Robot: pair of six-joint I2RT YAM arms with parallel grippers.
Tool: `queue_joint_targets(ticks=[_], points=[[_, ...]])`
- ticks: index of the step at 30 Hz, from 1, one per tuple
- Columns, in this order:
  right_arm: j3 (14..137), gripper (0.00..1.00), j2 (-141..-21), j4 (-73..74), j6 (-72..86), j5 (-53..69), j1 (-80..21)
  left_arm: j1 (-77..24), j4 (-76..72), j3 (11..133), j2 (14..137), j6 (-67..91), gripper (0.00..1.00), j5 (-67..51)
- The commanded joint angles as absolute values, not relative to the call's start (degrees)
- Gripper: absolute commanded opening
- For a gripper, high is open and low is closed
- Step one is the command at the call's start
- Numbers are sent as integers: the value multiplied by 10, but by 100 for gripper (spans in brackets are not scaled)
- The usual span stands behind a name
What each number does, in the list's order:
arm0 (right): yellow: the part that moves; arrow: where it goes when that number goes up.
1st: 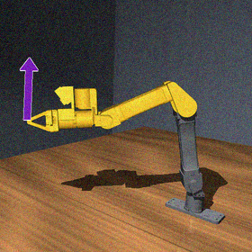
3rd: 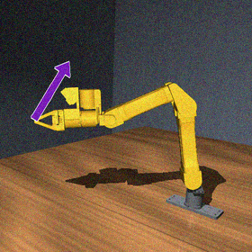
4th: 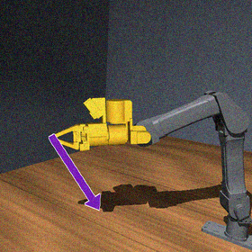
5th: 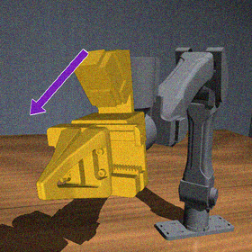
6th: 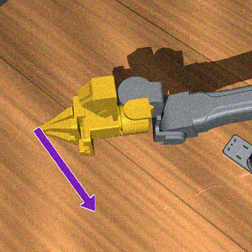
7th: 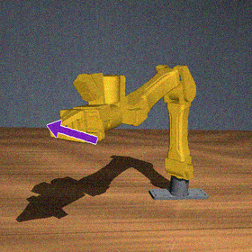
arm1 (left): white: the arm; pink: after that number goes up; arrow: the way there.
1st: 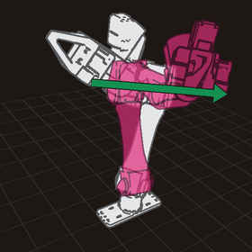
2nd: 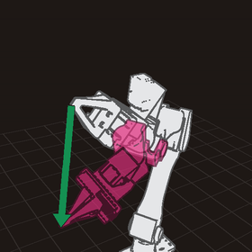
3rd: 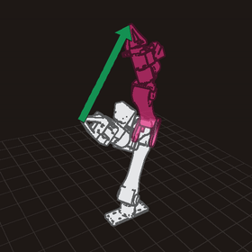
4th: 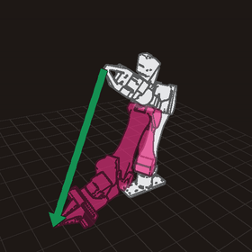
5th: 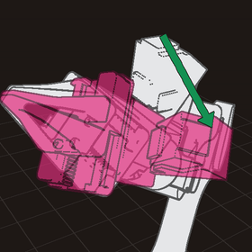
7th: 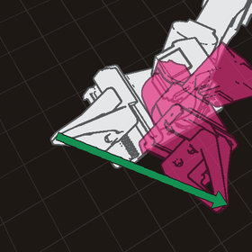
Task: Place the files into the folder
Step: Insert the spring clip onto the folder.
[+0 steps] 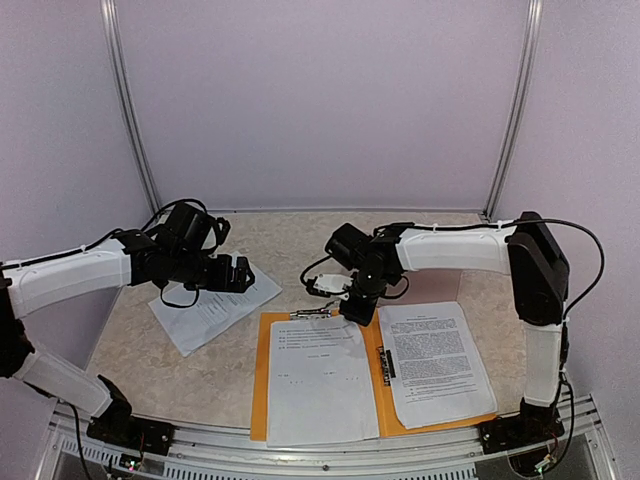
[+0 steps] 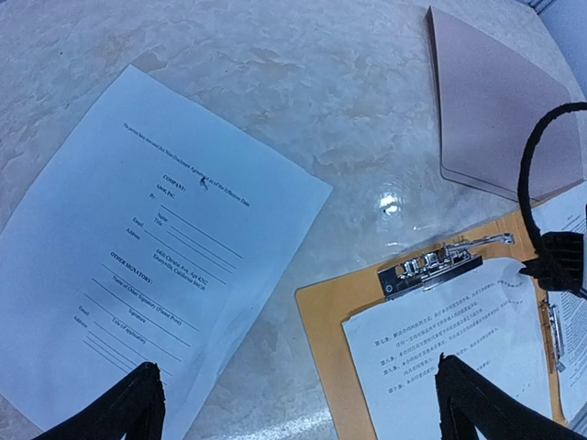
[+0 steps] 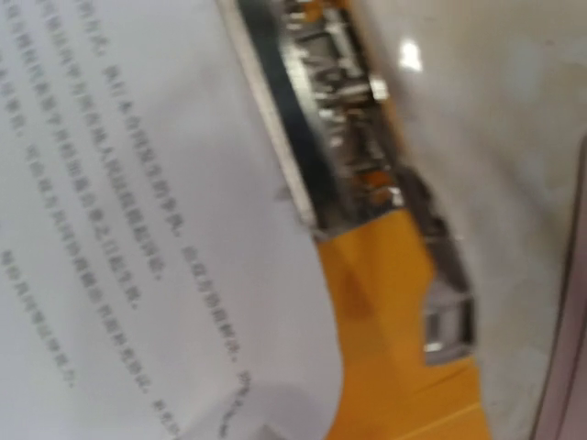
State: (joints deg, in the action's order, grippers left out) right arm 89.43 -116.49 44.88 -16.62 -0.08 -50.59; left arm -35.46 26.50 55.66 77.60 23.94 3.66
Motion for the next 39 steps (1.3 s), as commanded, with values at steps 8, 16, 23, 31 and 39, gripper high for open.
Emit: queue_joint_targets(ticks=[8, 16, 23, 31, 39], points=[[874, 0, -1162, 401, -134, 33, -490, -364, 264, 569, 787, 239, 99, 36], [862, 0, -1155, 378, -86, 38, -482, -366, 264, 569, 787, 239, 99, 38], [850, 0, -1143, 354, -41, 40, -475, -368, 264, 569, 789, 240, 99, 38], [829, 0, -1133, 328, -14, 49, -475, -369, 265, 569, 789, 240, 99, 40], [801, 0, -1112, 293, 35, 47, -475, -370, 265, 572, 793, 239, 99, 39]])
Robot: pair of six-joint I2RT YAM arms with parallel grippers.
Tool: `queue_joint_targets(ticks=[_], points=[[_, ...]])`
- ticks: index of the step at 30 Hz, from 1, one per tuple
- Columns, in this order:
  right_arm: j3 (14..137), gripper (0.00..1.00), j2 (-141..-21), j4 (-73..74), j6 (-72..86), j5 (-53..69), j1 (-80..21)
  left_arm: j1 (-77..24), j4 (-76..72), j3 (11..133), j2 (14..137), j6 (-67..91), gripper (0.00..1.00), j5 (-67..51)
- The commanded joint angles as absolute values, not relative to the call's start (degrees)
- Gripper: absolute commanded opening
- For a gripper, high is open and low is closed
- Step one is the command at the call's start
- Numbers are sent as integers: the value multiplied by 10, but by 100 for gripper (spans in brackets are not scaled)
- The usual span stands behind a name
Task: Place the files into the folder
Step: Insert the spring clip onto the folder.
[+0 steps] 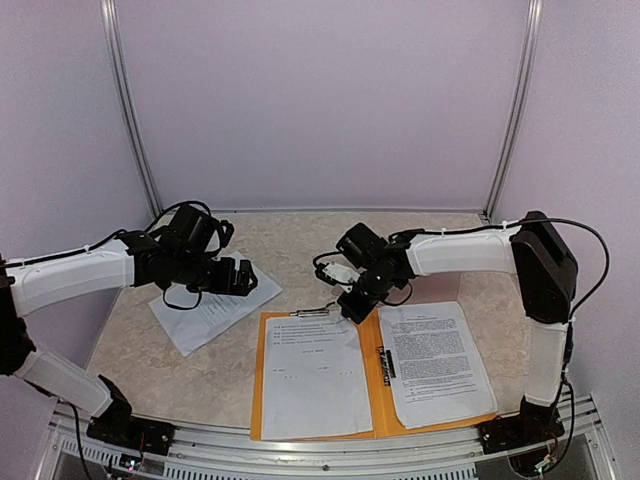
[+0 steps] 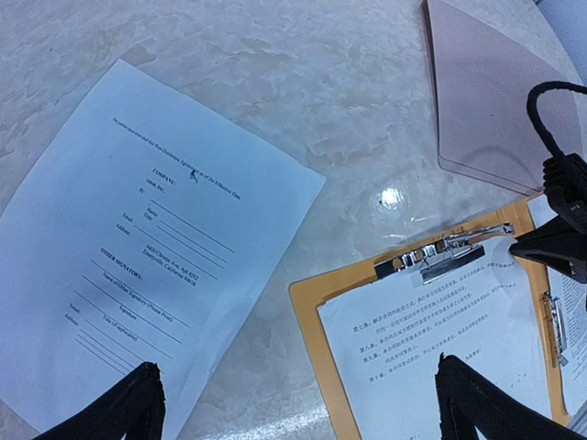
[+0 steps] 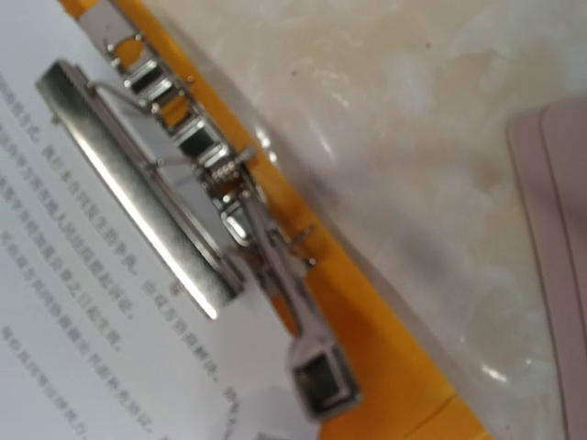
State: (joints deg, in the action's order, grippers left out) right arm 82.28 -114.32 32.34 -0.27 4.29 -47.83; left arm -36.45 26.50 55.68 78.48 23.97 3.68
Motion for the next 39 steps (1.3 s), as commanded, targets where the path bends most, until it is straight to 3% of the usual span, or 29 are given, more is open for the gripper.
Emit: queue_joint_targets(ticks=[1, 15, 20, 29, 39], points=[[795, 0, -1109, 288, 37, 46, -475, -370, 265, 572, 792, 239, 99, 39], [796, 0, -1118, 293, 27, 50, -475, -372, 268, 572, 793, 239, 99, 41], [798, 19, -1113, 300, 27, 44, -475, -373, 268, 571, 794, 240, 99, 41], [804, 27, -1100, 310, 24, 30, -475, -374, 267, 570, 797, 242, 99, 41], [804, 46, -1126, 307, 18, 45, -471, -377, 266, 567, 797, 243, 99, 40]])
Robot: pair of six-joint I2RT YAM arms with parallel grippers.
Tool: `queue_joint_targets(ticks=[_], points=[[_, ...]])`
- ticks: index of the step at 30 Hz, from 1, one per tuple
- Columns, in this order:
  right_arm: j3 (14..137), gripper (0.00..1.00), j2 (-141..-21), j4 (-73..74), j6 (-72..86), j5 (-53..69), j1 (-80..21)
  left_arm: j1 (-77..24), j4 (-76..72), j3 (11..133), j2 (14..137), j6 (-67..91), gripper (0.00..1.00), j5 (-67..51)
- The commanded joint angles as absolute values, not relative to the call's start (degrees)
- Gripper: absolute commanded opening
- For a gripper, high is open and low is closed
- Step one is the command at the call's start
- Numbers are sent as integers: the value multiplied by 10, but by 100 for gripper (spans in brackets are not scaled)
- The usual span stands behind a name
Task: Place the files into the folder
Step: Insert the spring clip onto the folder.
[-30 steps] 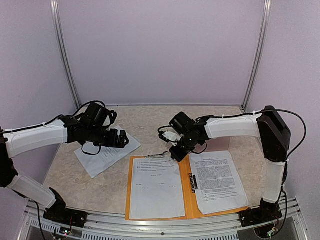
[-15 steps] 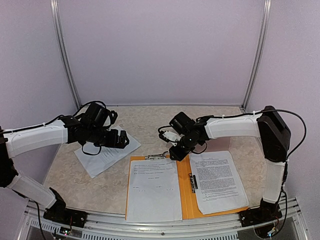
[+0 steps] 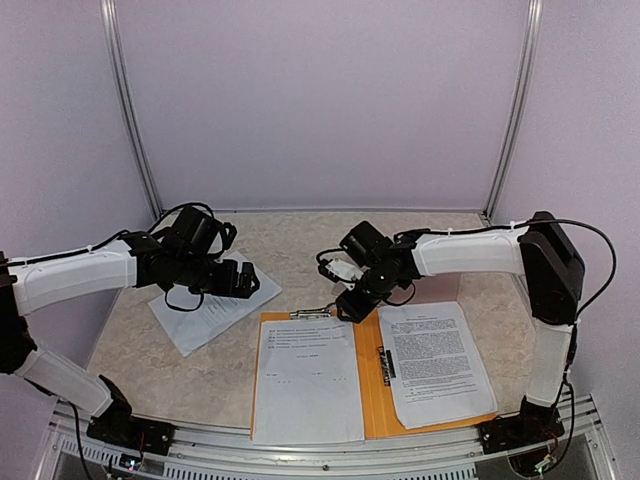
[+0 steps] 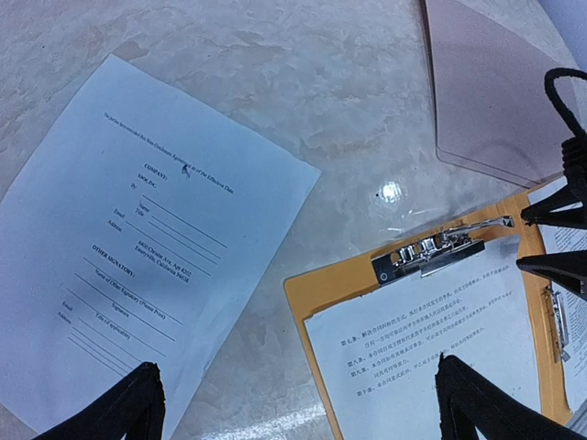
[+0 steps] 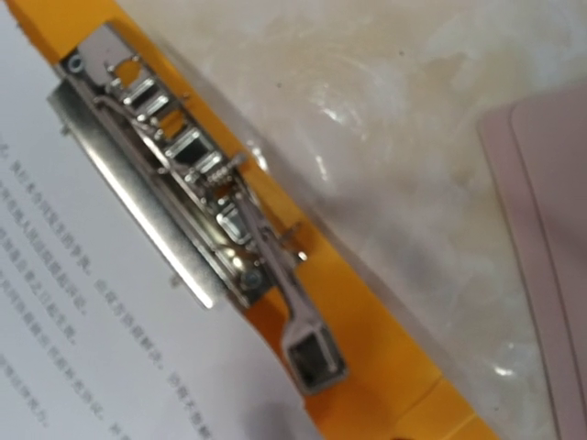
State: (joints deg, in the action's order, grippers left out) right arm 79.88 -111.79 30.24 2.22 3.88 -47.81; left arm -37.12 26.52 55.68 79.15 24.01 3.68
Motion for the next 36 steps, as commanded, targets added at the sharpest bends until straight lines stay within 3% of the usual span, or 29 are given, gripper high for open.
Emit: queue_joint_targets(ticks=[1, 7, 22, 31, 36], points=[[804, 48, -1128, 308, 18, 42, -470, -377, 267, 567, 797, 243, 99, 41], [793, 53, -1132, 289, 15, 67, -457, -379, 266, 568, 800, 242, 99, 40], [748, 53, -1134, 221, 25, 169, -425, -382, 268, 569, 802, 242, 99, 41], [741, 47, -1143, 208, 25, 191, -413, -382, 268, 573, 804, 239, 99, 40], [740, 39, -1147, 206, 24, 199, -410, -382, 268, 574, 804, 239, 99, 40]])
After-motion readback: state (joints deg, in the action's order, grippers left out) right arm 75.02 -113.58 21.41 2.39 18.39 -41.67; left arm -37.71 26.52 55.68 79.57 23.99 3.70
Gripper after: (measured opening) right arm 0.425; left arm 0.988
